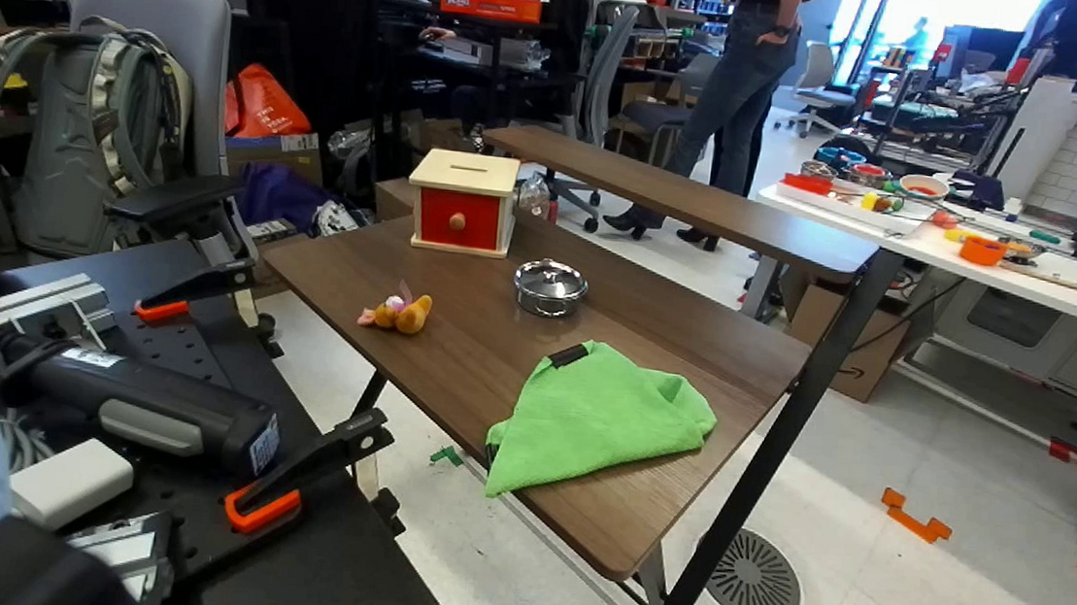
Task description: Unfold the towel
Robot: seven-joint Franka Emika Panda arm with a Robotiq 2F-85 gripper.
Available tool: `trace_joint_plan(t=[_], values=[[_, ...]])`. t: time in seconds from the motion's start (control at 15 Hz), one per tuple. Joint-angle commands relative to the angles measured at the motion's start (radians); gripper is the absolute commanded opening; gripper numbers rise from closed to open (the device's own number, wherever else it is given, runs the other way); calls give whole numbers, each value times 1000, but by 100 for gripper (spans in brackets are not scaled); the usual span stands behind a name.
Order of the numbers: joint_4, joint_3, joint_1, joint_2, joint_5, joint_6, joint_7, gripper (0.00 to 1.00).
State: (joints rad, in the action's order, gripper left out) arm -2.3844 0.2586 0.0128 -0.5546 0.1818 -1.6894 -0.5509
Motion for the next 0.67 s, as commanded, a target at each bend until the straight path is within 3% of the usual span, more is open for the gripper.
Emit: trace_joint_plan(t=[0.0,0.33,0.6], values=[[-74,-50,50,16,83,-216,-55,100],[-141,-88,149,147,159,-556,-200,100],[-178,-92,189,313,219,-756,-313,100]])
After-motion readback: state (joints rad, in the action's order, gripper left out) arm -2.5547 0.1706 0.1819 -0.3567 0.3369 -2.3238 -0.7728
